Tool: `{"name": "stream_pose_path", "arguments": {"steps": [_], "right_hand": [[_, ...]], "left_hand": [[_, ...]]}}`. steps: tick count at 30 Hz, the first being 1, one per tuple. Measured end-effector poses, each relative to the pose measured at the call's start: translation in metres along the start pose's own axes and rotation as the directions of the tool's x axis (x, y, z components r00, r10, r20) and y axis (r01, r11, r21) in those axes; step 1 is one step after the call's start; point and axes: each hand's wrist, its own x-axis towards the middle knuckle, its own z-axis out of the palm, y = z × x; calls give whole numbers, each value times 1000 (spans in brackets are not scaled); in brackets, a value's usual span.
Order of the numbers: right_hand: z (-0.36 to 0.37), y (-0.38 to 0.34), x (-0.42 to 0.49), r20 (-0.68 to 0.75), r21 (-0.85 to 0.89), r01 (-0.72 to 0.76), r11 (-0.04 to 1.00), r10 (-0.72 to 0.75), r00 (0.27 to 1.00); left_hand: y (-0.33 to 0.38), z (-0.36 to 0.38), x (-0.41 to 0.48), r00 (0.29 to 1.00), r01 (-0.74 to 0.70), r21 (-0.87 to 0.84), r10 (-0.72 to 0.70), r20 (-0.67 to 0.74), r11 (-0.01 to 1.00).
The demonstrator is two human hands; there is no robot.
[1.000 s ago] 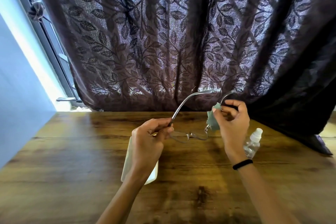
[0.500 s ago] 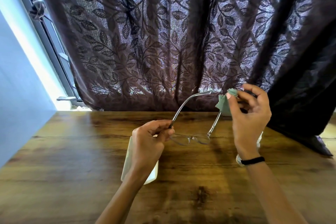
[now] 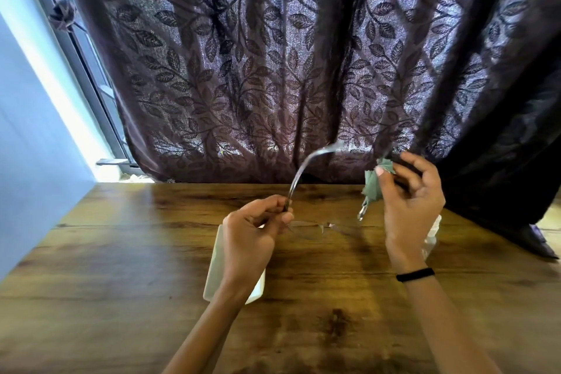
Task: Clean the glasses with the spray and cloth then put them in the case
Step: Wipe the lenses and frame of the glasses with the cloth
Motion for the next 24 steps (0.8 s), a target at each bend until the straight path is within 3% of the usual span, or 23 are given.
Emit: {"name": "stream_pose_path", "arguments": {"steps": [7,14,20,24], "right_hand": [[-3,18,-16,110,-63,-88,994,95,989],[-9,26,-27,233,-120,-238,964,260,937],[-24,33,-30,303,-187,-414,891,453,838],[-38,42,-29,325,-106,-669,736,661,676]], "left_hand": [[12,3,6,998,-62,-105,62,-3,993],[4,0,9,993,-92,-76,86,-75,993],[-13,0,17,994,-2,-78,-6,-105,997],[-22,-1,17,995,30,-97,-39,-95,995]]}}
